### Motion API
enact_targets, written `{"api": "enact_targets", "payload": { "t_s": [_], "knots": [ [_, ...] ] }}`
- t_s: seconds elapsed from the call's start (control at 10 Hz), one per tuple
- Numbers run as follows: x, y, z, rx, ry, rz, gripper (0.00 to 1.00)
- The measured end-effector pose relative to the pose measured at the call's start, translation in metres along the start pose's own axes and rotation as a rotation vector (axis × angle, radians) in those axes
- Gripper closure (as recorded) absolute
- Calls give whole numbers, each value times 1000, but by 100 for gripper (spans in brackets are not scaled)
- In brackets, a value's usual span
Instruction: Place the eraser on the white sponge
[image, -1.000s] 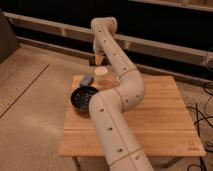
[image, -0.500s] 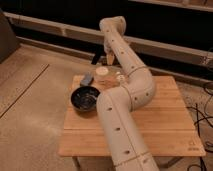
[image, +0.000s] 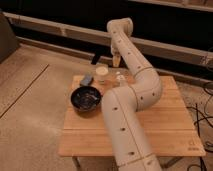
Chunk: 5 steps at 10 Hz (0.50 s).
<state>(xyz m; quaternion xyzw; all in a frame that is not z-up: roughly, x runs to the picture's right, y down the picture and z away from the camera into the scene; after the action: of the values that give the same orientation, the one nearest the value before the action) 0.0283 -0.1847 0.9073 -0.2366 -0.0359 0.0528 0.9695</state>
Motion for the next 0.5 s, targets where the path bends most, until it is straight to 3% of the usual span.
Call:
{"api": "enact_targets", "payload": {
  "t_s": [0.1, 0.3, 0.5],
  "knots": [
    [-25, -2, -16, 11, -31, -40, 100],
    [-45, -1, -39, 16, -53, -80, 100],
    [-53, 6, -49, -5, -61, -102, 100]
  ]
}}
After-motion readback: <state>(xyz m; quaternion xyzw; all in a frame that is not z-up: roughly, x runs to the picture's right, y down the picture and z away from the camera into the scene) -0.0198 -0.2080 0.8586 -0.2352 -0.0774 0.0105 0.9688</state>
